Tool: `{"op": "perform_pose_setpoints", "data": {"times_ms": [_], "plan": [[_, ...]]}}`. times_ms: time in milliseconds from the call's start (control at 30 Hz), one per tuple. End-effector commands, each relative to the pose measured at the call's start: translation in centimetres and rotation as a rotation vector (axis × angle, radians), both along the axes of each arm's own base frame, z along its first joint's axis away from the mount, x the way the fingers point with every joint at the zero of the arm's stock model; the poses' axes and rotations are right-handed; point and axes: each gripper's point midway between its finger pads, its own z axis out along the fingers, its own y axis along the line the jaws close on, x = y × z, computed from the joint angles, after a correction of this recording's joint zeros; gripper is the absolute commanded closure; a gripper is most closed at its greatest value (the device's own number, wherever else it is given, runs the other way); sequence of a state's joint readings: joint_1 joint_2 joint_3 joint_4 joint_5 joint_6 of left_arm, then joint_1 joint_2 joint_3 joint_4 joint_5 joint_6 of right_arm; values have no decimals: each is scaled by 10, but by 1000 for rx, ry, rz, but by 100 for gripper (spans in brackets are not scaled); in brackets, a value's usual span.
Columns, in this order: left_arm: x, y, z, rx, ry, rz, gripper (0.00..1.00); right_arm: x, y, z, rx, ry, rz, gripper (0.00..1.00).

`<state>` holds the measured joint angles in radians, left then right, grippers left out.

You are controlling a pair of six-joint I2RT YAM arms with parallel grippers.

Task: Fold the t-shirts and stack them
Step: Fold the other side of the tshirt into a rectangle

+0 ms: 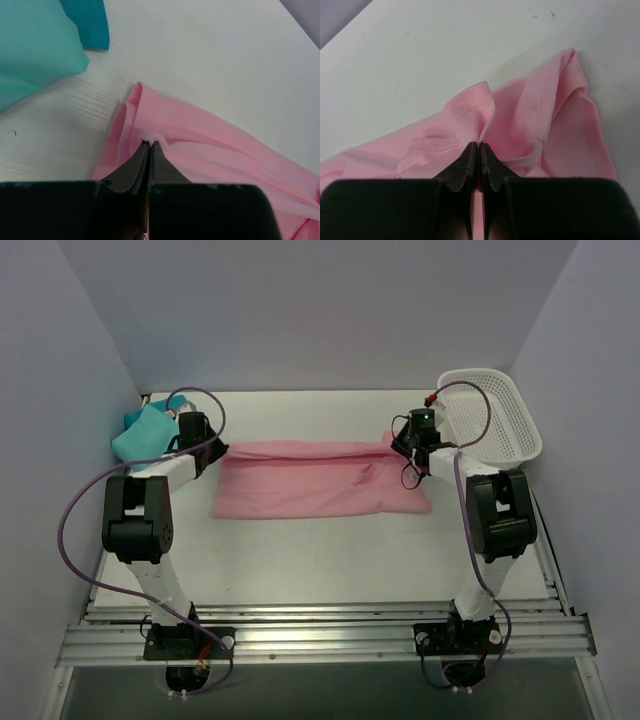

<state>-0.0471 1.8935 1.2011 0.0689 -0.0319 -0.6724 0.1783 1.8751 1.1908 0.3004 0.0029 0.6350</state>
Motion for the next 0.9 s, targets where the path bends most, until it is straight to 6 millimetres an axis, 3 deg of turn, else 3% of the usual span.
{"op": "perform_pose_setpoints", "data": {"times_ms": [0, 167, 267, 300, 333, 433, 500, 533, 567, 600, 633, 700, 733, 767, 800, 867], "plan": [[8, 2, 26, 10, -86, 15, 98, -3, -3, 25, -10, -64, -31, 100], [-1, 4, 10, -1, -51, 39, 98, -24, -4, 15, -45, -35, -54, 100], [-8, 5, 0, -9, -29, 67, 55, -28, -3, 12, -88, -26, -59, 100], [-9, 5, -2, -8, -28, 74, 22, -27, -5, 12, -107, -24, -70, 100], [-9, 3, -3, -9, -28, 80, 7, -27, -5, 11, -117, -15, -70, 100], [-10, 0, -4, -2, -34, 93, 6, -35, -4, 17, -170, -6, -74, 100], [-11, -2, 0, 5, -47, 96, 6, -57, 6, 9, -201, 26, -44, 100], [-11, -4, 3, 9, -63, 95, 6, -71, 8, 16, -222, 32, -80, 72], [-12, -5, 2, 10, -63, 94, 6, -79, -1, 17, -238, 40, -118, 51], [-14, -7, 4, 6, -74, 90, 6, -94, 6, 21, -247, 41, -114, 5], [-14, -9, 6, 5, -82, 86, 6, -110, -1, 17, -296, 79, -144, 0], [-16, -11, 13, 4, -95, 84, 6, -144, 15, 26, -304, 88, -157, 0], [-17, -12, 20, 4, -109, 78, 6, -165, 3, 38, -335, 69, -261, 0], [-19, -13, 22, 7, -112, 72, 6, -180, 3, 33, -416, 82, -242, 0], [-21, -14, 27, 17, -124, 69, 6, -196, 15, 39, -364, 41, -252, 0], [-26, -17, 34, 23, -139, 74, 6, -195, 23, 51, -303, -3, -239, 0]]}}
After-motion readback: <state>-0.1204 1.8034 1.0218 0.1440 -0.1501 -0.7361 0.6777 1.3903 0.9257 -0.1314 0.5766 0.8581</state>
